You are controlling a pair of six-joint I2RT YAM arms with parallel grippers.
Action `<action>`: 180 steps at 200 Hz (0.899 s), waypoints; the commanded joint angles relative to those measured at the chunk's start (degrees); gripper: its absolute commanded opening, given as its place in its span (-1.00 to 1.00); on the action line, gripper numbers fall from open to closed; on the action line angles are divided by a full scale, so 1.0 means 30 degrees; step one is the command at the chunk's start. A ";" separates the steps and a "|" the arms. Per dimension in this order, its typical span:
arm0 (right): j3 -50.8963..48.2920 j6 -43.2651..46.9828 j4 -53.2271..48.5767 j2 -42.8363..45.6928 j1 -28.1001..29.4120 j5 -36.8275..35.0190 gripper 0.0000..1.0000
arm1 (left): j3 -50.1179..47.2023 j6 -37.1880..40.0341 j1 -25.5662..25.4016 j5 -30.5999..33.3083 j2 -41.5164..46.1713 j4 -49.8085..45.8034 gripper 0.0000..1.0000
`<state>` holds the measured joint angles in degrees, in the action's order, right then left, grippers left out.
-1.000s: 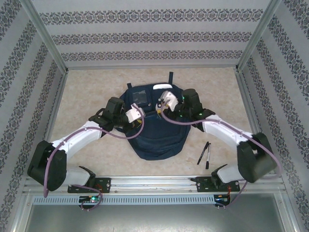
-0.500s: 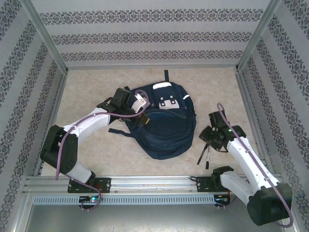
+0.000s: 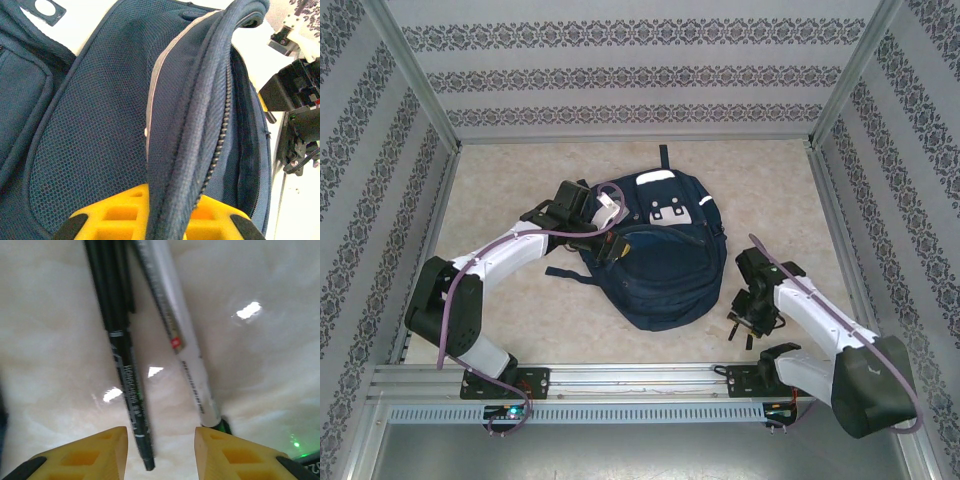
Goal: Pack books, pencil case, and school supplies into a backpack
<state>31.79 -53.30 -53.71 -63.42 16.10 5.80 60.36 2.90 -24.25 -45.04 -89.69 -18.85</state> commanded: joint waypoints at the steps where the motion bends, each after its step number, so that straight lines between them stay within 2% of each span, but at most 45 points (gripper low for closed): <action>1: 0.0899 -0.0538 0.0387 -0.0692 0.0545 -0.0645 -0.21 | 0.0148 -0.0948 0.0232 -0.1429 -0.0132 0.0720 -1.00; 47: 0.1561 -0.1462 0.0913 -0.2393 0.1134 -0.1413 -0.19 | -0.0084 -0.0892 0.0276 -0.1646 -0.0323 0.1092 -1.00; 73: 0.0449 -0.3035 0.2350 -0.2804 0.1122 0.0366 -0.18 | -0.0182 -0.1029 0.0413 -0.1570 -0.0254 0.1439 -1.00; 91: -0.0666 -0.4074 0.3469 -0.3072 0.1488 0.0659 -0.21 | -0.0171 -0.0938 0.0510 -0.1543 -0.0241 0.1367 -1.00; 119: -0.0840 -0.4060 0.3993 -0.3343 0.1861 0.0409 -0.47 | -0.0185 -0.0596 0.0619 -0.1336 -0.0191 0.0953 -1.00; 141: -0.0171 -0.3073 0.3734 -0.3497 0.2031 0.0244 -0.83 | -0.0221 -0.0522 0.0709 -0.1281 -0.0250 0.0994 -1.00; 180: 0.2982 -0.1732 0.1544 -0.1861 0.2635 -0.0632 -0.86 | -0.0205 -0.1283 0.0822 -0.1659 -0.0279 0.1669 -1.00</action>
<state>34.74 -61.30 -47.33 -72.49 22.59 4.08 59.68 1.19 -23.11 -46.76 -90.39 -17.28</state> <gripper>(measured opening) 0.074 0.102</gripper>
